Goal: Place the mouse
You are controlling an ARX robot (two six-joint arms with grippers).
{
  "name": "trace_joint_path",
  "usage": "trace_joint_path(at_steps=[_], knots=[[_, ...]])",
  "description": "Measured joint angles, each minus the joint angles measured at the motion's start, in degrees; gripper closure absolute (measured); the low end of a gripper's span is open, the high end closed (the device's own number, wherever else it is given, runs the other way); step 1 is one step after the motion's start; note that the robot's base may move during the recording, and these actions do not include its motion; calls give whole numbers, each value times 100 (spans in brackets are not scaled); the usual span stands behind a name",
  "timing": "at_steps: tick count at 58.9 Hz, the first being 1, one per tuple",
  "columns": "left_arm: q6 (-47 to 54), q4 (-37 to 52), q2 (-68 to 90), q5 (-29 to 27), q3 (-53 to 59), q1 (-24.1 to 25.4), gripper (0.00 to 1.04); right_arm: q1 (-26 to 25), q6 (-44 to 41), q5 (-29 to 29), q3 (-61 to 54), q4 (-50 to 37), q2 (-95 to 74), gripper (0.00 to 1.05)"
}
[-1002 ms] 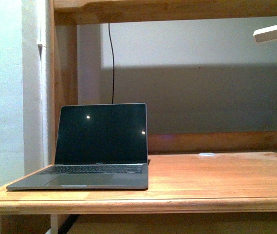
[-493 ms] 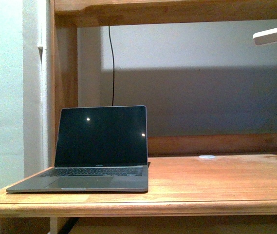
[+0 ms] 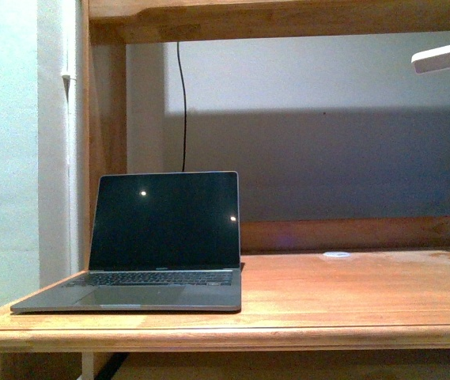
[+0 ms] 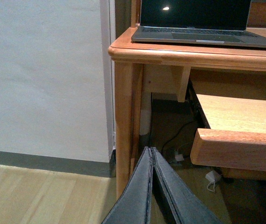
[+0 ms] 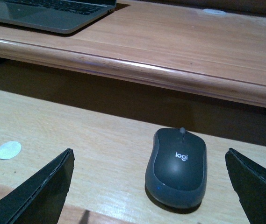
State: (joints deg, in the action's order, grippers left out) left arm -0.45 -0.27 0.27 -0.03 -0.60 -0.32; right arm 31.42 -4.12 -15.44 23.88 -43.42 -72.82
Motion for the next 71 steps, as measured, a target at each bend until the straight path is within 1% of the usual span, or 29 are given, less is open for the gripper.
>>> trace_joint_path(at_steps=[5,11,13,20,22,30,33,35,37,45,48,50,54,71], knots=[[0,0,-2,-4,0,0,102,-101,-4,24,214,24,-304,7],[0,0,-2,-2,0,0,102,-210,-2,70,407,256,-527,7],[0,0,-2,-2,0,0,99,-234,-2,85,474,354,-590,7],[0,0,-2,-2,0,0,80,-286,-17,96,699,660,-824,7],[0,0,-2,-2,0,0,76,-291,-15,98,748,719,-863,7],[0,0,-2,-2,0,0,55,-286,-28,92,1043,1069,-1025,7],[0,0,-2,-2,0,0,46,-269,-55,55,1158,1189,-1082,7],[0,0,-2,-2,0,0,42,-260,-74,35,1202,1224,-1102,7],[0,0,-2,-2,0,0,35,-234,-114,2,1294,1298,-1161,7],[0,0,-2,-2,0,0,14,-177,-225,-142,1512,1460,-1360,7],[0,0,-2,-2,0,0,8,-175,-278,-188,1565,1484,-1427,7],[7,0,-2,0,0,0,6,-177,-293,-214,1611,1543,-1473,7],[7,0,-2,-2,0,0,8,-201,-310,-262,1687,1666,-1558,7],[7,0,-2,-2,0,0,8,-365,-131,-236,2072,2302,-1735,7]])
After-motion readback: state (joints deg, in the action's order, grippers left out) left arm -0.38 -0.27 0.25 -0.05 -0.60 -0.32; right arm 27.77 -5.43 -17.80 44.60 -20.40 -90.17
